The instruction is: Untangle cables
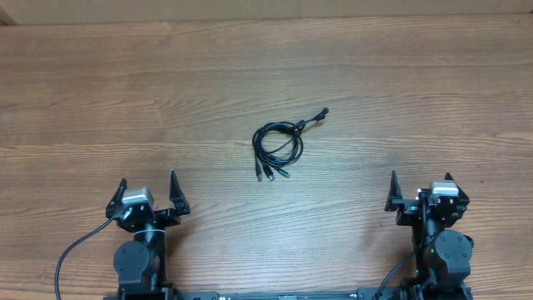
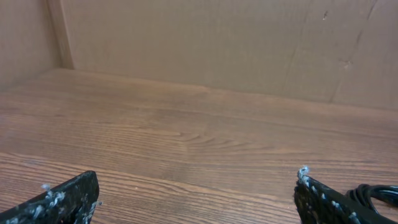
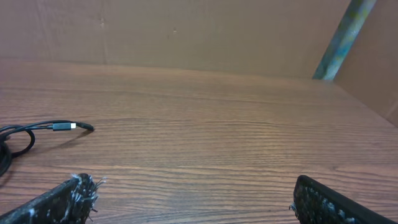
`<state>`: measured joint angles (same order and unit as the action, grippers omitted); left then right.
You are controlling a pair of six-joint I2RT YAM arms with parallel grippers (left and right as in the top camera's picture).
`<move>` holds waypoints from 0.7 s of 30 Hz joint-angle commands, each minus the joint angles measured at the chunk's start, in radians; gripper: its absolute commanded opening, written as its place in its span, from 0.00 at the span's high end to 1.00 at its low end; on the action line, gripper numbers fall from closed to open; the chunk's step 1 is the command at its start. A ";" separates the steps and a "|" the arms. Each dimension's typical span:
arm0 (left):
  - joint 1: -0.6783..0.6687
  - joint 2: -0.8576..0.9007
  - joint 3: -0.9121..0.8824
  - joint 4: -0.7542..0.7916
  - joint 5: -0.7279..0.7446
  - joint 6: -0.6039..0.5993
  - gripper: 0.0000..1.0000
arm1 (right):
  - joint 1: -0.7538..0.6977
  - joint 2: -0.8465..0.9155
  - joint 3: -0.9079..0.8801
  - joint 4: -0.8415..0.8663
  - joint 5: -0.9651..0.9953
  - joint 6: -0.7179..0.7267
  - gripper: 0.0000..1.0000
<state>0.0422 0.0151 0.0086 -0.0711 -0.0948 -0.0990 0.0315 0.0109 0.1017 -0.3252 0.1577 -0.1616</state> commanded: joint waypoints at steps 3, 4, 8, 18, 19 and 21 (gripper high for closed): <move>0.010 -0.009 -0.003 0.002 -0.009 -0.006 0.00 | -0.001 -0.008 -0.003 0.006 0.005 -0.004 0.00; 0.010 -0.009 -0.003 0.002 -0.009 -0.006 0.00 | -0.001 -0.008 -0.003 0.006 0.005 -0.004 0.00; 0.010 -0.009 -0.003 0.002 -0.009 -0.006 0.00 | -0.001 -0.008 -0.003 0.007 0.005 -0.005 0.00; 0.010 -0.009 -0.003 0.002 -0.008 -0.011 0.00 | -0.001 -0.008 -0.003 0.013 -0.372 0.222 0.00; 0.010 -0.009 -0.003 0.002 -0.008 -0.010 0.00 | -0.001 -0.008 -0.003 0.013 -0.377 0.222 0.00; 0.010 -0.009 -0.003 0.002 -0.008 -0.010 0.00 | -0.001 -0.008 -0.003 0.010 -0.381 0.222 0.00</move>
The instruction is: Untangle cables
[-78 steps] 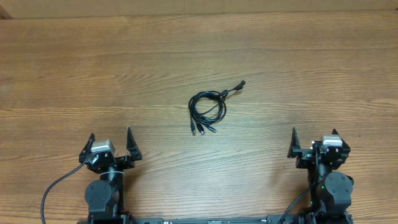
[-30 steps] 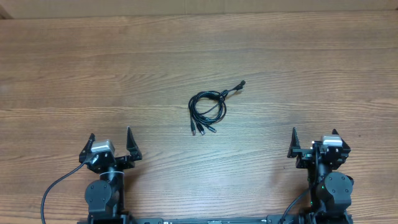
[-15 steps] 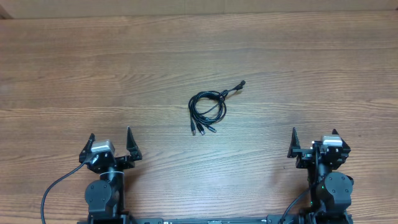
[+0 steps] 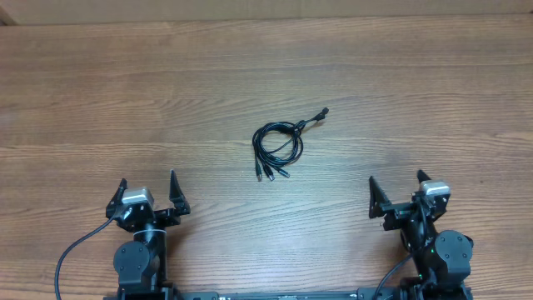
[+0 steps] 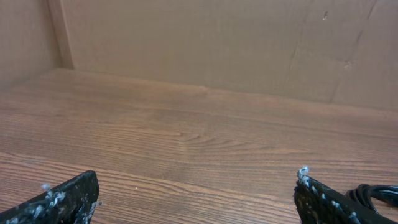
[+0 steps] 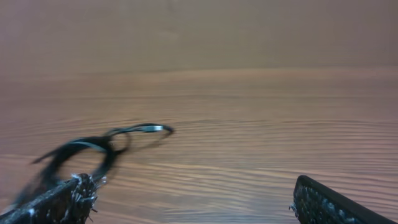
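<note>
A small bundle of thin black cables (image 4: 277, 145) lies coiled at the middle of the wooden table (image 4: 100, 92), one plug end reaching up right and other ends pointing down left. My left gripper (image 4: 148, 192) stands open near the front left, far from the bundle; a loop of cable (image 5: 376, 194) peeks past its right finger. My right gripper (image 4: 397, 191) stands open at the front right, turned toward the bundle. In the blurred right wrist view the cables (image 6: 93, 151) lie ahead to the left, with the right gripper (image 6: 193, 200) empty.
A brown cardboard wall (image 5: 217, 43) rises behind the table's far edge. Bare wood surrounds the cable bundle on every side.
My right gripper has turned to the left, so the cable bundle sits more toward the centre of its view. The left arm and the cables have not moved.
</note>
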`<state>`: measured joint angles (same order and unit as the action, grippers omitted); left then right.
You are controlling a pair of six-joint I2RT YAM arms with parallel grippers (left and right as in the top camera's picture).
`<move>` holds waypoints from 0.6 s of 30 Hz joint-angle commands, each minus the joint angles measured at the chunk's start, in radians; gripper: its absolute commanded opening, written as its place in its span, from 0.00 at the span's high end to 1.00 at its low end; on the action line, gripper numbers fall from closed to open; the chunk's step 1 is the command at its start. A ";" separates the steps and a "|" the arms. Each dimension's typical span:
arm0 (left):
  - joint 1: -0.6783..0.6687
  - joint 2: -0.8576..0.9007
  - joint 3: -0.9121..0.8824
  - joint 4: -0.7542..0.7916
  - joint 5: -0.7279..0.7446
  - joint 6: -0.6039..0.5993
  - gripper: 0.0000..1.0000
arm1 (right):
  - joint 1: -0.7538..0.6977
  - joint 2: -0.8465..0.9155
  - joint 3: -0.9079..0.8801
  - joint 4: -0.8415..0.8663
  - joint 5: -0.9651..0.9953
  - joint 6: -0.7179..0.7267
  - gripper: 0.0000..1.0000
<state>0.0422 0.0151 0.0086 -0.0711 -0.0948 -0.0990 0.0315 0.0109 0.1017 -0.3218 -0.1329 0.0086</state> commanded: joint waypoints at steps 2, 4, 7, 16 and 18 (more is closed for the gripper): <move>0.010 -0.009 -0.003 0.001 0.004 -0.011 0.00 | -0.001 -0.008 -0.003 0.013 -0.112 0.052 0.00; 0.010 -0.009 -0.003 0.001 0.010 -0.011 0.00 | -0.001 -0.008 -0.003 0.040 -0.156 0.052 0.00; 0.010 -0.009 -0.003 -0.004 0.013 -0.014 0.00 | -0.001 -0.008 -0.003 0.060 -0.211 0.052 0.00; 0.010 0.100 0.132 -0.160 0.077 0.002 0.00 | -0.001 0.007 0.121 0.058 -0.173 0.099 0.00; 0.010 0.167 0.217 -0.182 0.077 0.002 0.00 | -0.001 0.043 0.193 0.028 -0.158 0.100 0.00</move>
<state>0.0422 0.1059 0.0959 -0.2386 -0.0360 -0.0986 0.0319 0.0231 0.1646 -0.2878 -0.3275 0.0788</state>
